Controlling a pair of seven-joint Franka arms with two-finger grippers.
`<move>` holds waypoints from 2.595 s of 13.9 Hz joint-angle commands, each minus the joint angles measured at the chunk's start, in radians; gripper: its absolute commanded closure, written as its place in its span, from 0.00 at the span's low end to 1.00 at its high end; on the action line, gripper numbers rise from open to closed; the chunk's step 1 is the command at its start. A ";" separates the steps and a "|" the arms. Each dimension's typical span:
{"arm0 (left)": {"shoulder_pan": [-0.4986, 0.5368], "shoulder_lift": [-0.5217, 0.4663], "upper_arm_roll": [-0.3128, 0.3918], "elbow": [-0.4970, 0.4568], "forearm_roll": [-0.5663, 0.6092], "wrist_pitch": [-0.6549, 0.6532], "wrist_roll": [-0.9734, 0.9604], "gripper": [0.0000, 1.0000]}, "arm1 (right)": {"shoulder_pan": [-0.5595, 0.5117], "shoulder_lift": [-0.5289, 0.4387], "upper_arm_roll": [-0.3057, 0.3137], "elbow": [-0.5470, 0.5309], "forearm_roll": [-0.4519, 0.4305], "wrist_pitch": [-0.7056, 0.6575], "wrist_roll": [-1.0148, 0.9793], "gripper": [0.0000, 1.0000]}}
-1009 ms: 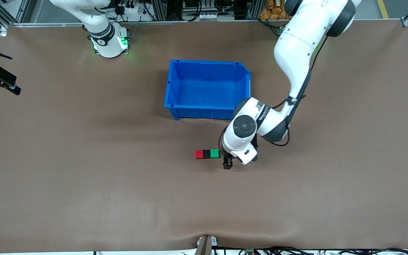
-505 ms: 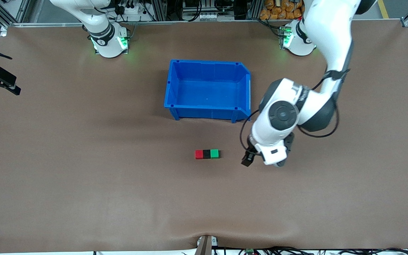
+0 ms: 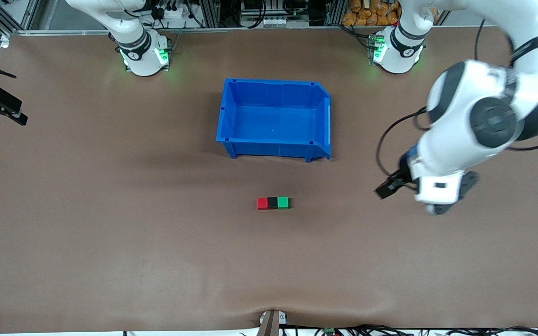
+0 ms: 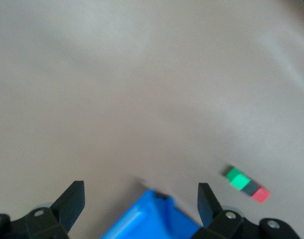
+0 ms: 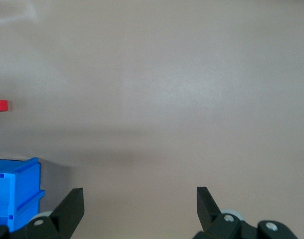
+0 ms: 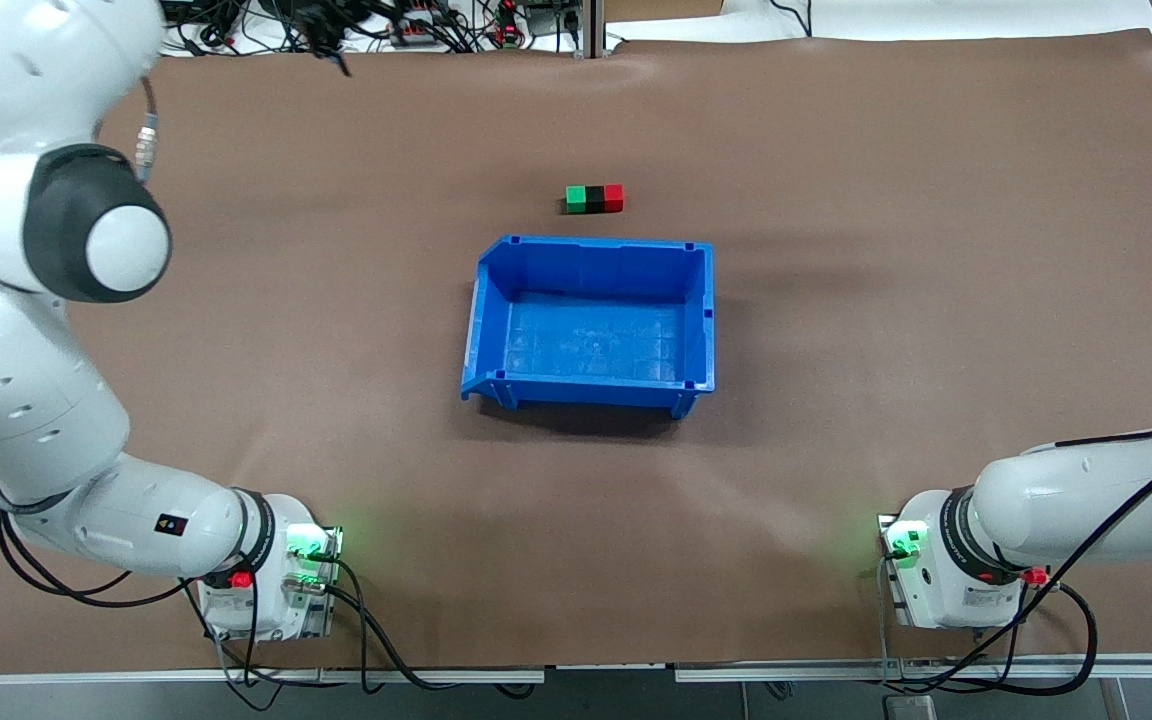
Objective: Attach green and red cubes to black cube
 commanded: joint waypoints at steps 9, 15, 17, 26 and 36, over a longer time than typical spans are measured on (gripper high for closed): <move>0.205 -0.351 -0.007 -0.281 0.009 -0.075 0.597 0.00 | 0.004 0.010 -0.001 0.026 0.002 -0.016 0.001 0.00; 0.247 -0.513 -0.036 -0.422 0.011 -0.080 0.652 0.00 | 0.002 0.010 -0.001 0.025 -0.006 -0.016 -0.001 0.00; 0.264 -0.550 -0.045 -0.450 0.008 -0.087 0.656 0.00 | 0.001 0.012 -0.001 0.025 -0.007 -0.016 -0.001 0.00; 0.262 -0.543 -0.053 -0.410 0.055 -0.100 0.753 0.00 | 0.001 0.012 -0.001 0.025 -0.006 -0.016 -0.001 0.00; 0.273 -0.474 -0.042 -0.303 0.057 -0.138 0.752 0.00 | -0.002 0.012 -0.001 0.025 -0.007 -0.016 -0.001 0.00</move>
